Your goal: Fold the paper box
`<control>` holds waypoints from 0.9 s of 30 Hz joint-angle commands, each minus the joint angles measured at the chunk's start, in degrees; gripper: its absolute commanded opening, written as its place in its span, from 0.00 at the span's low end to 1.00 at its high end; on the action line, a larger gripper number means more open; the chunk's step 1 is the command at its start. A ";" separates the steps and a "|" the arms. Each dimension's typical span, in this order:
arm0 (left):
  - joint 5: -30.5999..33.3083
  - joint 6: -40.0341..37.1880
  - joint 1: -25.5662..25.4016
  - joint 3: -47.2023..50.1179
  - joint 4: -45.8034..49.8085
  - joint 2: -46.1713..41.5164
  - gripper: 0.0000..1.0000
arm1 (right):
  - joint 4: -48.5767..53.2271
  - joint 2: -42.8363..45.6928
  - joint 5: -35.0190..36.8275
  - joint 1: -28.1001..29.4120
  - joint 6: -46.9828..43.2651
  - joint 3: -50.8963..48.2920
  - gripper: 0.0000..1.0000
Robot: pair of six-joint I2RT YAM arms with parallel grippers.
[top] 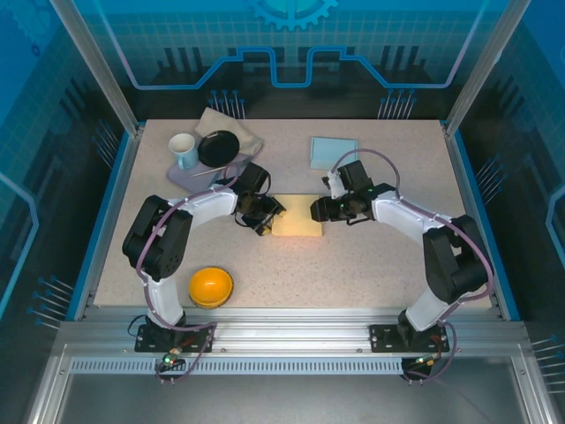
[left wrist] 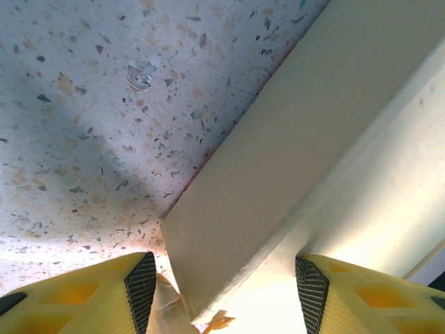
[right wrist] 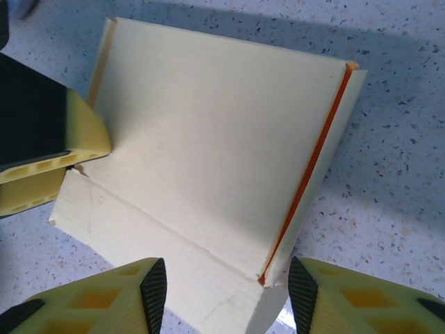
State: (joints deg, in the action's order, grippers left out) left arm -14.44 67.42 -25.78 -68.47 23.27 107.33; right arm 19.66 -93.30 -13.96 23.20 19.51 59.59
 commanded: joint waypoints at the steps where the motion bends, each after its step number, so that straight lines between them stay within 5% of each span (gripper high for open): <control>1: 2.26 -0.35 -0.56 1.30 3.06 2.18 0.59 | 2.95 1.38 -0.85 0.82 0.75 -2.29 0.51; 27: 3.27 -0.88 -0.50 0.44 4.87 2.71 0.59 | -5.80 -0.23 -1.92 2.62 -0.69 -8.88 0.35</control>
State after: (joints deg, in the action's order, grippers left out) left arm -13.98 67.35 -25.78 -68.49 23.38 107.33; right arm 16.62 -92.64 -14.61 26.22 20.95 51.55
